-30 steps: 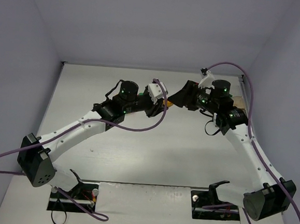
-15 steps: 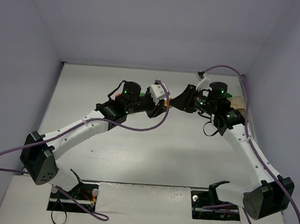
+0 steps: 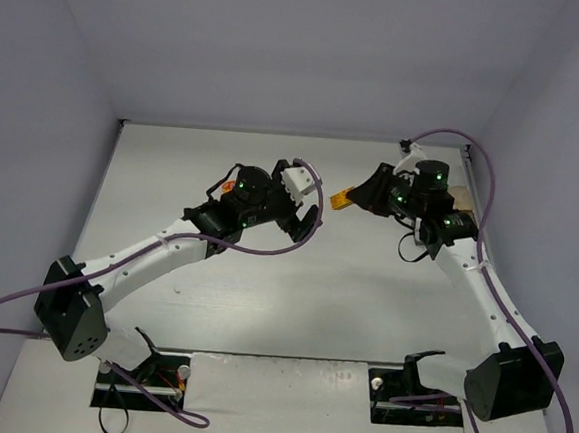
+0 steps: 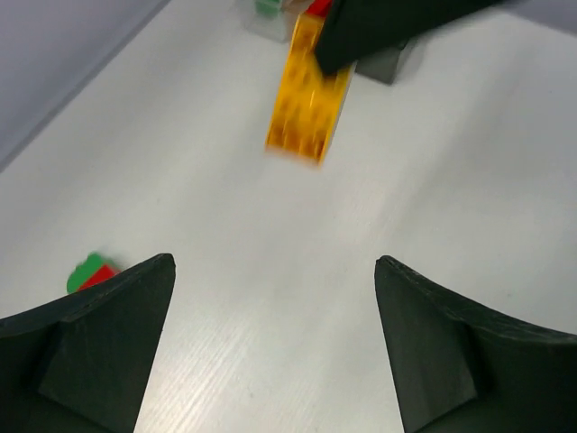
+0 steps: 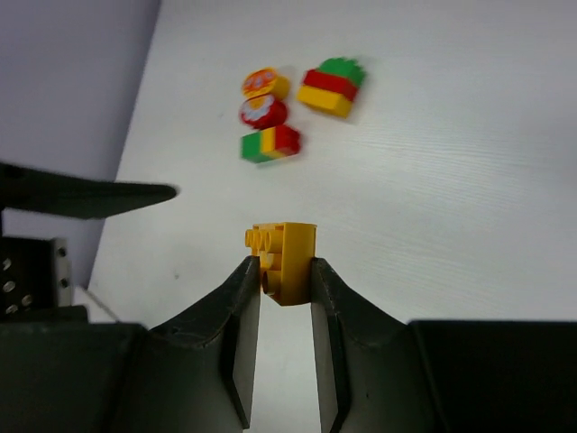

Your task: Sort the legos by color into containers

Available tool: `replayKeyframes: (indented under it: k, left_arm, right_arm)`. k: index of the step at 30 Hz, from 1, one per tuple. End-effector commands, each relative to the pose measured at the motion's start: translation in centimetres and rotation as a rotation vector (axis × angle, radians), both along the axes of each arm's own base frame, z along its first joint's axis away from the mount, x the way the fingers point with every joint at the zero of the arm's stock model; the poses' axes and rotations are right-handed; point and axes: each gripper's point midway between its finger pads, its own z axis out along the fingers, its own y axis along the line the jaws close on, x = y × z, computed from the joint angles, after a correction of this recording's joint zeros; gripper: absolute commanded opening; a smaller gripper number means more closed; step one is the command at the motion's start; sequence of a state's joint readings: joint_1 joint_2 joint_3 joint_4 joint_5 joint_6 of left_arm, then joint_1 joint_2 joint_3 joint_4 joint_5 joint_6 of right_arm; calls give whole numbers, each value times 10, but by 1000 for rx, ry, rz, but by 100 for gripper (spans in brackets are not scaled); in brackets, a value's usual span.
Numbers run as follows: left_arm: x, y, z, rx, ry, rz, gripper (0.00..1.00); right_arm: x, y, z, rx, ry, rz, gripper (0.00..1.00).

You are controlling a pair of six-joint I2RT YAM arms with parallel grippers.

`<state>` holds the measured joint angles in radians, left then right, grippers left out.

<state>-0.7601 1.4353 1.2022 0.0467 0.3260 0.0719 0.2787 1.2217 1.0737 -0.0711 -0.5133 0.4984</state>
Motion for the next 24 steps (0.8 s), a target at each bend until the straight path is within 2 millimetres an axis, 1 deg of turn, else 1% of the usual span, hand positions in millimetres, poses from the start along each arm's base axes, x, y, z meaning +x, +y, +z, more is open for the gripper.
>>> replayKeyframes:
  k: [1,2,3,4,5,6,7,8,9,10,11,12,13,14,16,17,18,20,21,22,23,24]
  left_arm:
    - [3,27,32,-67,-51,137,85]
    - [1,36,19,-45,-20,169,86]
    - [3,45,15,-37,-12,205,86]
    - [0,58,16,-44,12,257,86]
    - [-2,68,11,-36,39,285,86]
    - [-4,77,-1,-40,93,323,86]
    - [-5,94,-1,-47,117,364,86]
    - [-7,104,-5,-64,157,400,86]
    - [-8,113,-10,-69,182,431,86]
    - [-10,132,-19,-62,220,485,86]
    - [-12,142,-24,-80,259,531,86]
    - [-13,152,-29,-78,281,564,86]
    - [-19,165,-37,-63,307,597,86]
    - [-17,180,-42,-60,315,647,86]
    - [-24,199,-51,-44,321,700,86]
    - [-22,211,-53,-41,313,743,86]
    - [-21,220,-55,-34,305,778,86]
    - [-22,232,-60,-36,298,816,86]
    - [-22,233,-60,-39,293,823,86]
    - [-21,238,-62,-31,287,847,86]
    - [-21,240,-62,-29,287,861,87]
    - [-20,242,-63,-29,289,877,86]
  right_arm:
    - [31,-63,0,-107,-68,-206,0]
    - [34,-81,-11,-151,-43,-245,0]
    - [41,-109,-13,-180,-30,-321,0]
    - [44,-126,-18,-212,-14,-360,0]
    - [43,-142,-28,-272,12,-399,0]
    - [48,-173,-33,-300,32,-474,0]
    - [48,-186,-38,-323,52,-506,0]
    - [50,-202,-48,-369,80,-553,0]
    - [51,-212,-51,-388,95,-581,0]
    - [52,-225,-55,-402,112,-621,0]
    - [55,-236,-66,-426,147,-654,0]
    - [56,-243,-71,-424,168,-673,0]
    - [57,-251,-75,-421,185,-693,0]
    - [61,-265,-82,-419,213,-717,0]
    - [65,-279,-89,-425,236,-743,0]
    - [72,-284,-92,-427,247,-745,0]
    - [75,-289,-95,-431,255,-754,0]
    - [84,-298,-100,-439,264,-766,0]
    - [86,-299,-103,-435,271,-761,0]
    - [89,-301,-112,-442,290,-756,0]
    - [92,-303,-112,-446,289,-758,0]
    - [94,-305,-116,-449,297,-760,0]
